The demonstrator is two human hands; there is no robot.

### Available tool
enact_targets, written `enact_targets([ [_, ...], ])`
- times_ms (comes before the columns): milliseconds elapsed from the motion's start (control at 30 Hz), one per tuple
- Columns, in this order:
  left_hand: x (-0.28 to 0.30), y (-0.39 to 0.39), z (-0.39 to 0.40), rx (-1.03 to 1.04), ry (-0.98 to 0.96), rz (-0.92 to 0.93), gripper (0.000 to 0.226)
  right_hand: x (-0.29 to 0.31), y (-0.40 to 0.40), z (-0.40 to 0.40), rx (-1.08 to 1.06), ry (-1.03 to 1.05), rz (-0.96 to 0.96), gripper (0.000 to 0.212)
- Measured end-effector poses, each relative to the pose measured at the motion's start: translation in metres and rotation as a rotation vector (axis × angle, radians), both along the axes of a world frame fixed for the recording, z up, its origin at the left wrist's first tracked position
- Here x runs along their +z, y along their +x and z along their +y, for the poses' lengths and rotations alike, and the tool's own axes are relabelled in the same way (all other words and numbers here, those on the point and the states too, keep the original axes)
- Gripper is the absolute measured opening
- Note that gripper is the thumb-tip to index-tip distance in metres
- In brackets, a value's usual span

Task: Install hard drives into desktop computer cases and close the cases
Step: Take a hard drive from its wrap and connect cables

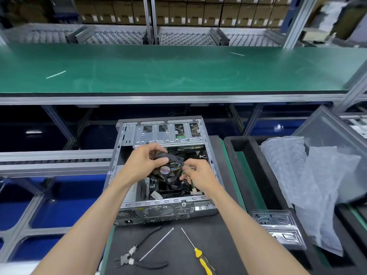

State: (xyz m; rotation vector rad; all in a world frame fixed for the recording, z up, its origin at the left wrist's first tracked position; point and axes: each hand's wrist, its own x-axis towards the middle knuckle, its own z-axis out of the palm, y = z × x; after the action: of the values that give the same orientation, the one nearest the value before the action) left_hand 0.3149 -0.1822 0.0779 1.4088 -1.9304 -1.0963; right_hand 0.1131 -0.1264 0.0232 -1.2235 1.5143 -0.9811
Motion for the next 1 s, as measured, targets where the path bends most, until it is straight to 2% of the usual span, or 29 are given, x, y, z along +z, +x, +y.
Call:
enact_targets([
  [67,0.000,0.000,0.002,-0.051,-0.034,0.000,0.013,-0.002,-0.001,0.000,-0.060,0.009,0.083,0.016],
  [167,0.001,0.000,0.000,-0.150,-0.079,-0.171,0.013,-0.002,0.000,-0.001,-0.125,-0.004,0.181,0.029],
  [233,0.001,-0.003,0.000,-0.274,-0.059,-0.323,0.017,0.002,0.002,0.000,-0.092,0.019,0.204,0.030],
  [333,-0.005,-0.013,0.002,-0.449,-0.045,-0.559,0.029,0.003,0.003,-0.001,0.014,0.122,0.273,0.018],
  [433,-0.015,-0.019,0.003,-0.533,0.018,-0.684,0.037,0.001,0.007,-0.002,0.136,0.235,0.457,0.019],
  [500,-0.020,-0.021,0.003,-0.572,0.092,-0.689,0.035,-0.001,0.009,-0.003,0.183,0.252,0.564,0.021],
  [600,-0.023,-0.023,0.004,-0.557,0.210,-0.578,0.025,-0.004,0.011,-0.004,0.217,0.236,0.637,0.025],
  [767,-0.028,-0.026,0.005,-0.514,0.255,-0.514,0.008,-0.010,0.009,-0.006,0.202,0.205,0.611,0.032],
  [900,-0.032,-0.031,0.010,-0.476,0.449,-0.424,0.014,-0.013,0.008,-0.006,0.190,0.165,0.596,0.030],
  [1000,-0.036,-0.034,0.015,-0.383,0.393,-0.414,0.015,-0.014,0.008,-0.005,0.192,0.141,0.595,0.028],
])
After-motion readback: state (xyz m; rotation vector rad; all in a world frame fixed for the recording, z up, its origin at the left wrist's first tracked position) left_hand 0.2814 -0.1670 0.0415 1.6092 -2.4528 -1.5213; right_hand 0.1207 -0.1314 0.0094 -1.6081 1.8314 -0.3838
